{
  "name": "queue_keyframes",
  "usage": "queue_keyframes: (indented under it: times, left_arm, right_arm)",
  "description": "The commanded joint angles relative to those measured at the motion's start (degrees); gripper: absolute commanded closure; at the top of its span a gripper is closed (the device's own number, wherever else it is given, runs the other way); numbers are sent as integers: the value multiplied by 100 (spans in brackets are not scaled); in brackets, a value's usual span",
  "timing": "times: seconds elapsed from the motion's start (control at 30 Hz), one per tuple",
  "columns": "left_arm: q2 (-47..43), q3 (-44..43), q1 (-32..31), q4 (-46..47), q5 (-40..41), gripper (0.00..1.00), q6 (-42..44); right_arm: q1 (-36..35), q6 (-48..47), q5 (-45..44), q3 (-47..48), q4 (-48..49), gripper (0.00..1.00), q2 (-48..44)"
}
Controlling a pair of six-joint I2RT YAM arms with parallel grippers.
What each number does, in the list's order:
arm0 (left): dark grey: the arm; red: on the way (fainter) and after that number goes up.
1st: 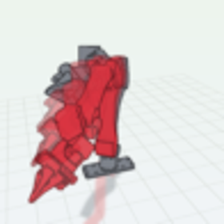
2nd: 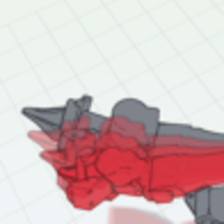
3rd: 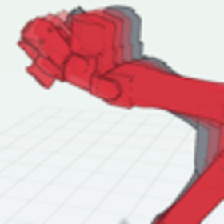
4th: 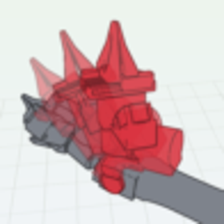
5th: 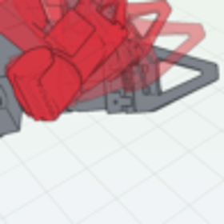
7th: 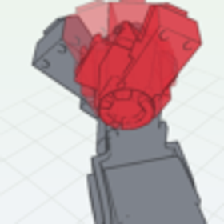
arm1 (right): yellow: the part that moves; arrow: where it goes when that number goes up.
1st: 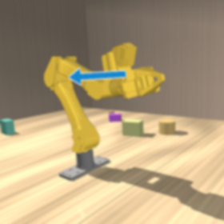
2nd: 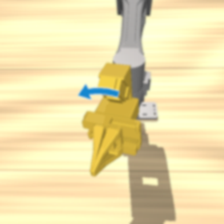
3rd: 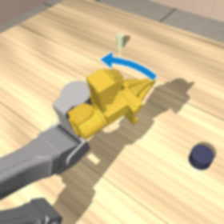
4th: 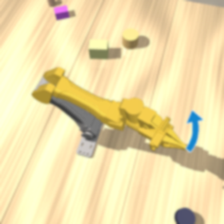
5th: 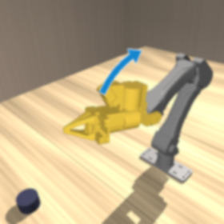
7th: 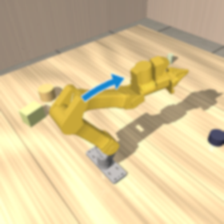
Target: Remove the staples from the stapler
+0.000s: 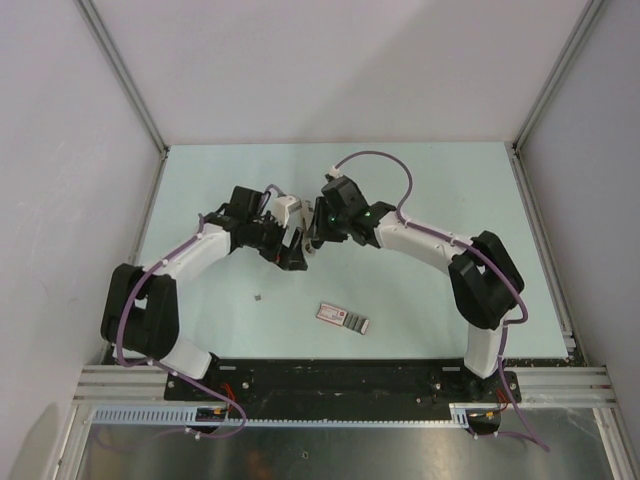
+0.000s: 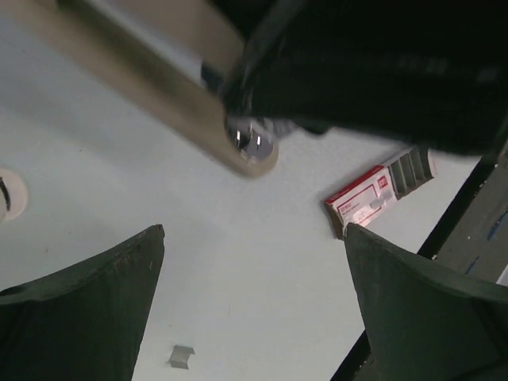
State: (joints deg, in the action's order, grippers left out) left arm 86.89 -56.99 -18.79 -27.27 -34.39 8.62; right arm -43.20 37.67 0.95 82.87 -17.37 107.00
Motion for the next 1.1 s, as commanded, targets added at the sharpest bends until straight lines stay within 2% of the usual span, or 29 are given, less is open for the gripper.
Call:
queue_keyframes:
  times: [0.0,0.13,0.4,0.6,0.77,0.83,0.97,1.07]
  left_arm:
    - [78,-300,-39,192,-595,0,-106]
    - [209,-336,-38,192,-656,6,-6]
    - [455,-295,-40,205,-795,36,255]
    - [417,-337,-44,223,-758,48,283]
    - [387,-400,-38,242,-748,51,274]
    - [378,-413,-38,255,-756,55,268]
    - [315,-361,-41,269,-712,73,350]
    - [212,-287,-38,272,-536,94,464]
  right_arm:
    - [-227,531,-94,-101,823,100,-489]
    - [-302,656,-92,-182,966,100,-575]
    - [-337,744,-95,-378,1084,100,-827]
    - [-360,826,13,-451,1188,100,-871]
    - [-411,885,137,-563,1219,100,-911]
    - [-436,885,159,-621,1214,100,-927]
    - [-432,913,198,-846,1258,100,-1012]
    - [-422,913,226,-1024,1309,100,-1074]
